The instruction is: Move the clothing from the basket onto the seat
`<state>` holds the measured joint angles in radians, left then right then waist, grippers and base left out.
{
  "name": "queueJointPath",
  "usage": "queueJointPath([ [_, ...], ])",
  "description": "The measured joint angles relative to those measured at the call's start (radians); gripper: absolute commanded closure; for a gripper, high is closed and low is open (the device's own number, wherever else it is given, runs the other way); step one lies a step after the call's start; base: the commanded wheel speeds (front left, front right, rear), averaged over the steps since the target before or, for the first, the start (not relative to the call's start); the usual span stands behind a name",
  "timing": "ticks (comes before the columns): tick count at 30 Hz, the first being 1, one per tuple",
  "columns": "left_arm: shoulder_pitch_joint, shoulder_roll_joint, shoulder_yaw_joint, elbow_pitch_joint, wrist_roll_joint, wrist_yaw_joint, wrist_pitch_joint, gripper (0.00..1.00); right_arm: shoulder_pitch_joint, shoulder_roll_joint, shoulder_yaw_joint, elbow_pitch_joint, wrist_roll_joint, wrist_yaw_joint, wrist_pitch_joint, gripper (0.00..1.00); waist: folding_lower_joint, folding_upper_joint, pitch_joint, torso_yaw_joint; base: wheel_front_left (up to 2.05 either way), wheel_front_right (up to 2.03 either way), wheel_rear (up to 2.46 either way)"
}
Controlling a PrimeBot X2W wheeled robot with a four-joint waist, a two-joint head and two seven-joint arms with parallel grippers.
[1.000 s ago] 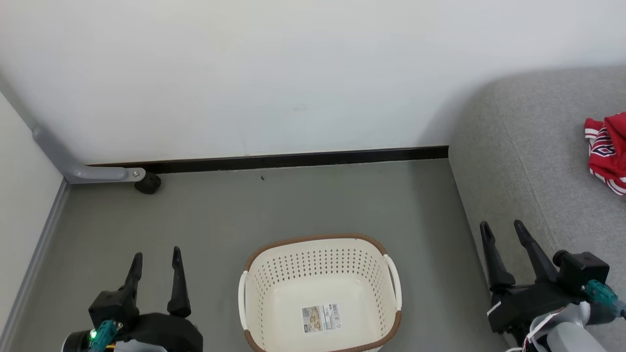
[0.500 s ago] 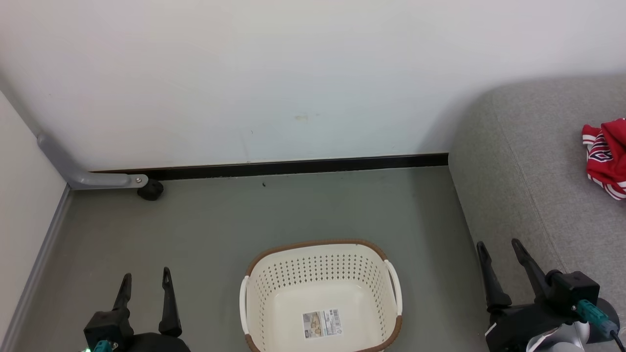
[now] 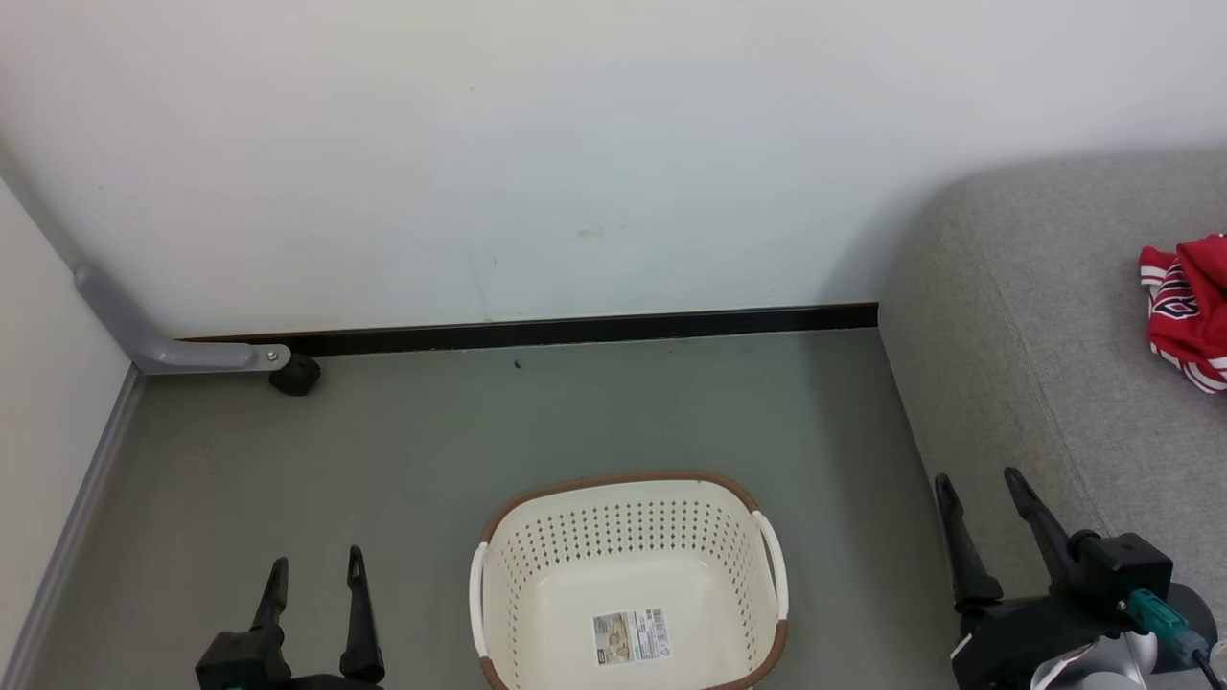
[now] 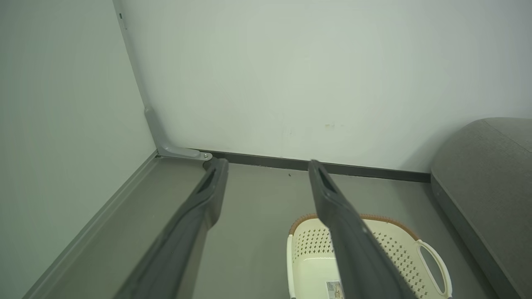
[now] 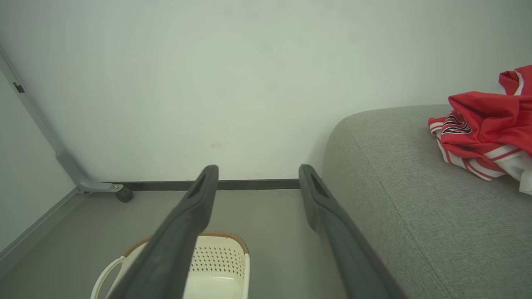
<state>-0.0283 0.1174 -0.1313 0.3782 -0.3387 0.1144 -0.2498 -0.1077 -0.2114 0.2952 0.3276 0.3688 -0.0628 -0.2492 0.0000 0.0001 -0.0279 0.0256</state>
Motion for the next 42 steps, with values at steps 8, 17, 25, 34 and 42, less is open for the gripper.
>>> queueJointPath([
  [8,0.002,-0.010,0.001,-0.006,0.015,-0.010,0.000,0.00,0.000,0.000,-0.012,-0.005,0.000,-0.008,0.000,0.00,0.0000,0.0000,0.002,-0.004,0.00,0.00,0.00],
  [17,0.007,-0.016,0.003,-0.007,0.025,-0.027,0.000,0.00,0.000,0.000,-0.019,-0.008,0.000,-0.009,0.000,0.00,0.0000,0.0000,0.005,-0.007,0.00,0.00,0.00],
  [25,0.032,-0.032,-0.003,0.035,0.025,-0.044,0.002,1.00,0.030,0.017,-0.013,0.036,0.001,-0.008,0.003,1.00,0.0000,0.0000,0.006,-0.007,0.00,0.00,0.00],
  [34,0.048,-0.039,0.015,0.054,-0.041,-0.054,0.030,1.00,0.055,0.033,-0.042,0.053,0.066,0.002,0.029,1.00,0.0000,0.0000,0.007,-0.009,0.00,0.00,0.00],
  [42,0.046,-0.040,0.032,0.053,-0.155,-0.072,0.063,1.00,0.054,0.046,-0.076,0.052,0.171,0.015,0.059,1.00,0.0000,0.0000,0.008,-0.010,0.00,0.00,0.00],
])
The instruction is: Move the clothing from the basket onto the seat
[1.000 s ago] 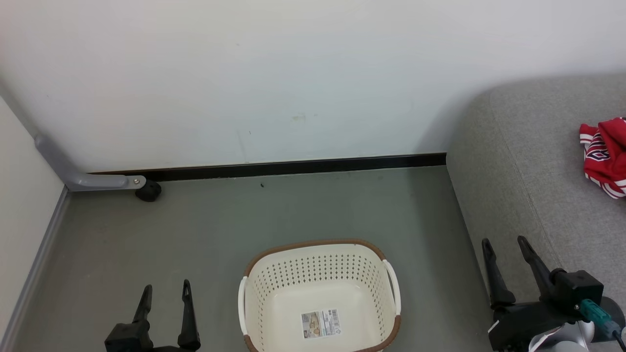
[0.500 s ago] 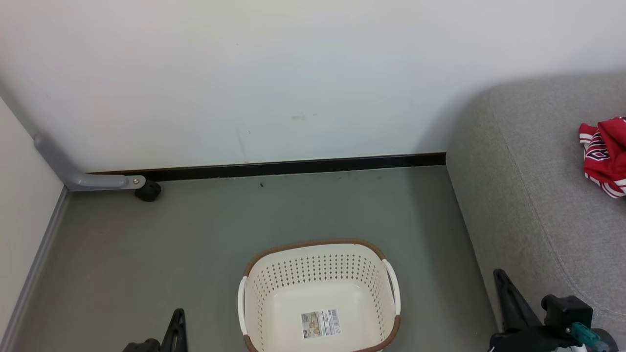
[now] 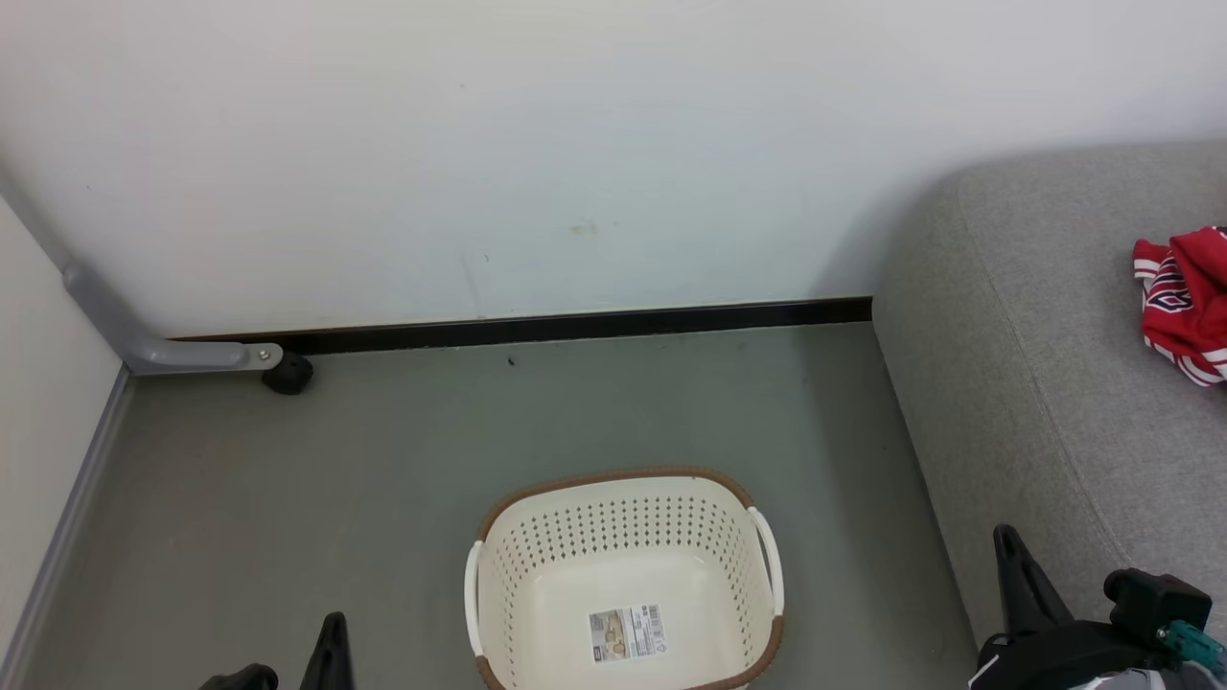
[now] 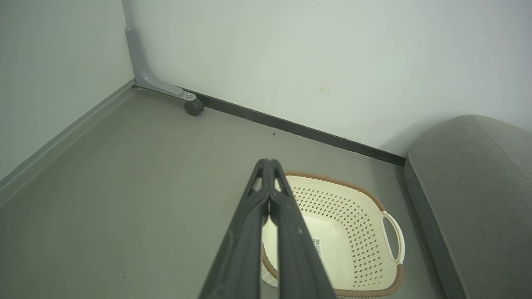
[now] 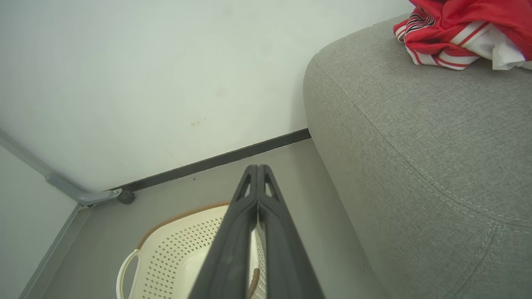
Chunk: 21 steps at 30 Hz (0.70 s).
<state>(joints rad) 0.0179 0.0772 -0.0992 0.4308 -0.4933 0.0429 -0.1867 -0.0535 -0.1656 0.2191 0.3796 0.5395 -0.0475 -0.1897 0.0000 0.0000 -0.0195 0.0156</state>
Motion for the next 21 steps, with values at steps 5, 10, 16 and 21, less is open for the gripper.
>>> queueJointPath([
  [5,-0.005,-0.002,0.011,-0.002,-0.066,-0.009,0.019,1.00,-0.001,0.007,-0.021,-0.002,0.062,0.009,0.022,1.00,0.0000,0.0000,0.001,-0.001,0.00,0.00,0.00],
  [10,-0.012,-0.004,0.023,-0.010,-0.129,-0.018,0.038,1.00,-0.003,0.014,-0.043,-0.006,0.124,0.021,0.040,1.00,0.0000,0.0000,0.002,-0.002,0.00,0.00,0.00],
  [16,-0.014,-0.007,0.035,-0.017,-0.205,-0.030,0.059,1.00,-0.004,0.022,-0.068,-0.010,0.197,0.030,0.063,1.00,0.0000,0.0000,0.004,-0.003,0.00,0.00,0.00],
  [21,-0.019,-0.008,0.046,-0.026,-0.268,-0.041,0.074,1.00,-0.005,0.029,-0.089,-0.013,0.258,0.040,0.076,1.00,0.0000,0.0000,0.005,-0.004,0.00,0.00,0.00],
])
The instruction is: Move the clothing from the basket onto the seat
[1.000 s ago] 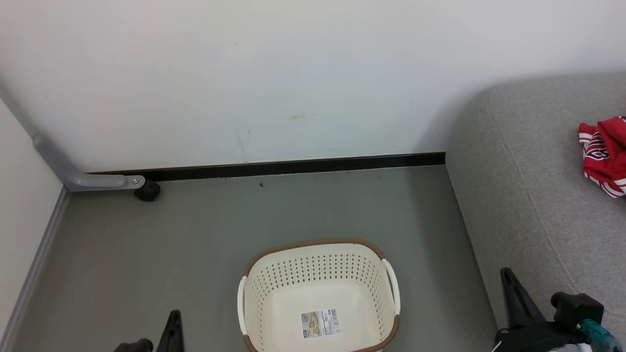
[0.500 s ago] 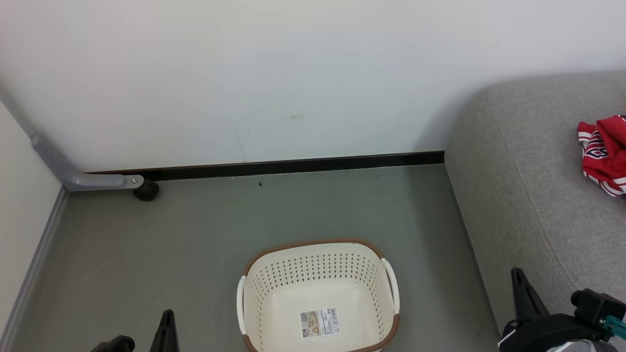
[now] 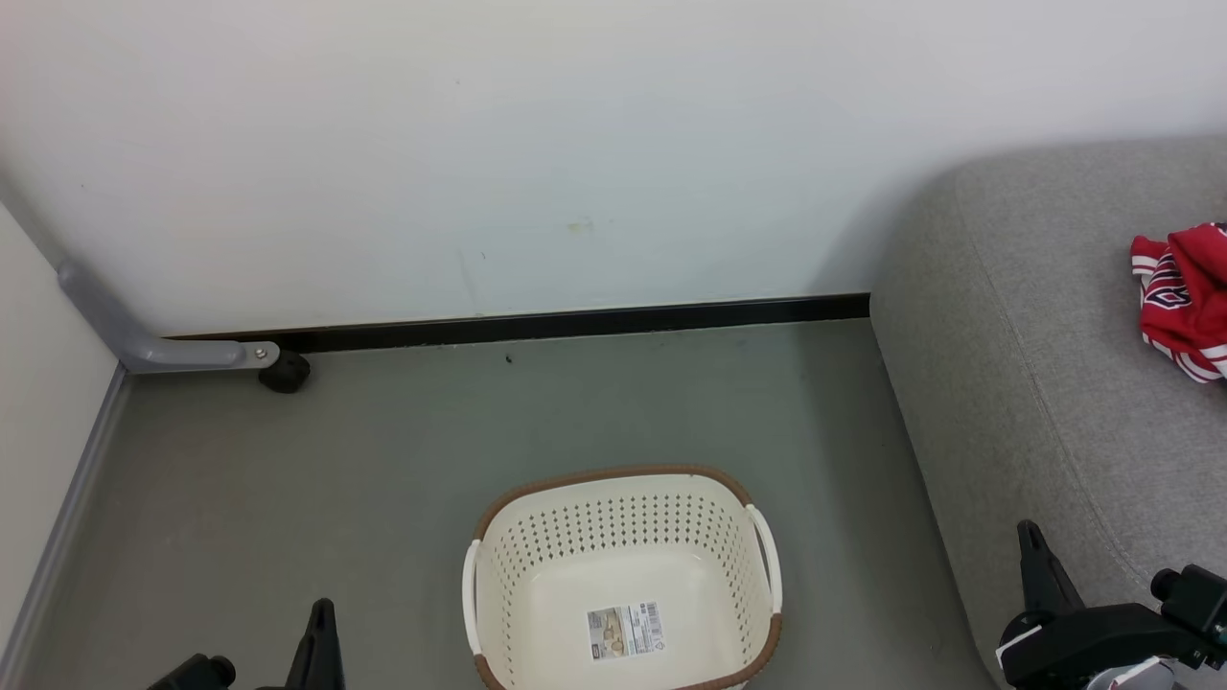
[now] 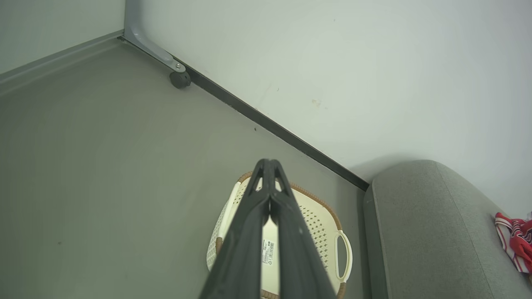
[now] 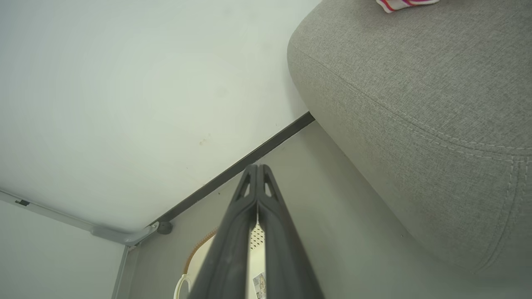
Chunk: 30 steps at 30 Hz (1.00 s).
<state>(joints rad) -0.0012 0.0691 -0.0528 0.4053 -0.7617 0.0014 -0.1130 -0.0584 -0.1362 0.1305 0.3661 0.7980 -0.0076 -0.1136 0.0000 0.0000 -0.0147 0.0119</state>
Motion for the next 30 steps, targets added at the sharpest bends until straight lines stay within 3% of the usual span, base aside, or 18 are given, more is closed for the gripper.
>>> queueJointPath([
  [30,-0.033,-0.012,0.065,-0.048,-0.380,-0.056,0.107,1.00,-0.011,0.043,-0.124,-0.029,0.367,0.058,0.106,1.00,0.0000,0.0000,0.008,-0.006,0.00,0.00,0.00],
])
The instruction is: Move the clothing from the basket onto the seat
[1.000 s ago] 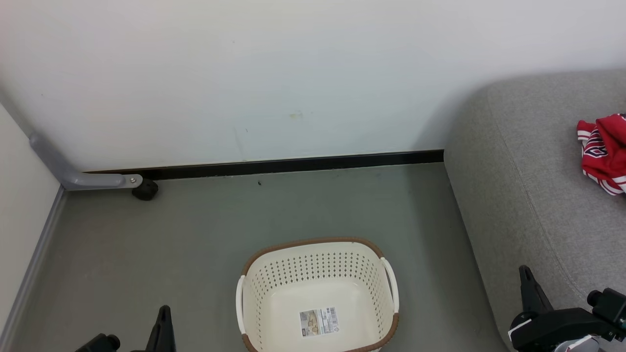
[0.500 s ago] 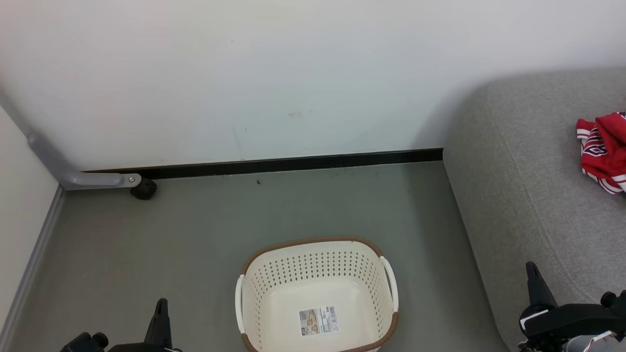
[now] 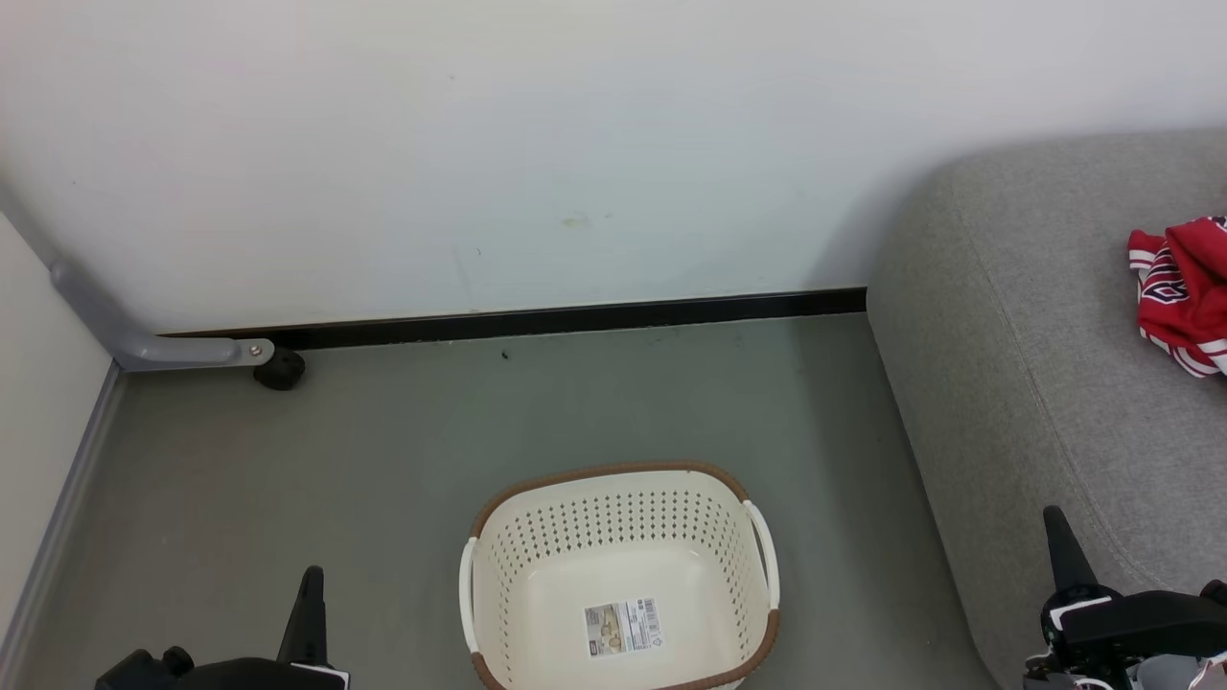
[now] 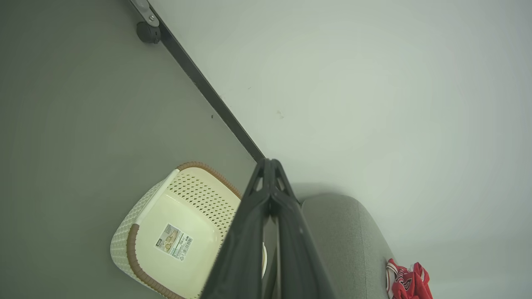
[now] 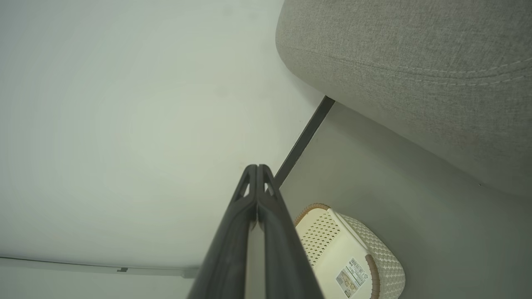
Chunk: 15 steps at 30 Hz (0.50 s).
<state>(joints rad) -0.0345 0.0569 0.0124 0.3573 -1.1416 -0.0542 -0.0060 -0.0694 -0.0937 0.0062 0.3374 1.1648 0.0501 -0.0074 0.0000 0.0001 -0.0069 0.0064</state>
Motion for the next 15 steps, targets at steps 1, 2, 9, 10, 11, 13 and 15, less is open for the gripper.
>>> queueJointPath([
  [1,0.000,-0.001,0.002,-0.002,-0.011,0.000,0.004,1.00,0.000,0.001,-0.004,-0.001,0.012,0.003,0.007,1.00,0.0000,0.0000,0.000,0.000,0.00,0.00,0.00],
  [2,0.000,-0.001,0.004,-0.003,-0.030,-0.002,0.005,1.00,-0.001,0.002,-0.009,-0.002,0.027,0.004,0.008,1.00,0.0000,0.0000,0.000,0.000,0.00,0.00,0.00],
  [9,-0.005,-0.003,0.018,-0.014,-0.118,-0.017,0.032,1.00,-0.002,0.013,-0.037,-0.008,0.114,0.016,0.033,1.00,0.0000,-0.0001,0.002,-0.002,0.00,0.00,0.00],
  [10,-0.006,-0.003,0.020,-0.015,-0.128,-0.018,0.034,1.00,-0.002,0.014,-0.041,-0.008,0.124,0.021,0.035,1.00,0.0000,0.0000,0.003,-0.002,0.00,0.00,0.00],
  [11,-0.006,-0.003,0.022,-0.016,-0.139,-0.018,0.040,1.00,-0.002,0.015,-0.045,-0.009,0.134,0.021,0.041,1.00,0.0000,0.0000,0.003,-0.002,0.00,0.00,0.00],
  [13,-0.009,-0.004,0.027,-0.020,-0.172,-0.026,0.046,1.00,-0.003,0.017,-0.054,-0.011,0.163,0.024,0.046,1.00,0.0000,0.0000,0.003,-0.002,0.00,0.00,0.00],
  [15,-0.010,-0.005,0.032,-0.023,-0.191,-0.026,0.053,1.00,-0.003,0.020,-0.062,-0.012,0.185,0.030,0.052,1.00,0.0000,0.0000,0.004,-0.003,0.00,0.00,0.00],
])
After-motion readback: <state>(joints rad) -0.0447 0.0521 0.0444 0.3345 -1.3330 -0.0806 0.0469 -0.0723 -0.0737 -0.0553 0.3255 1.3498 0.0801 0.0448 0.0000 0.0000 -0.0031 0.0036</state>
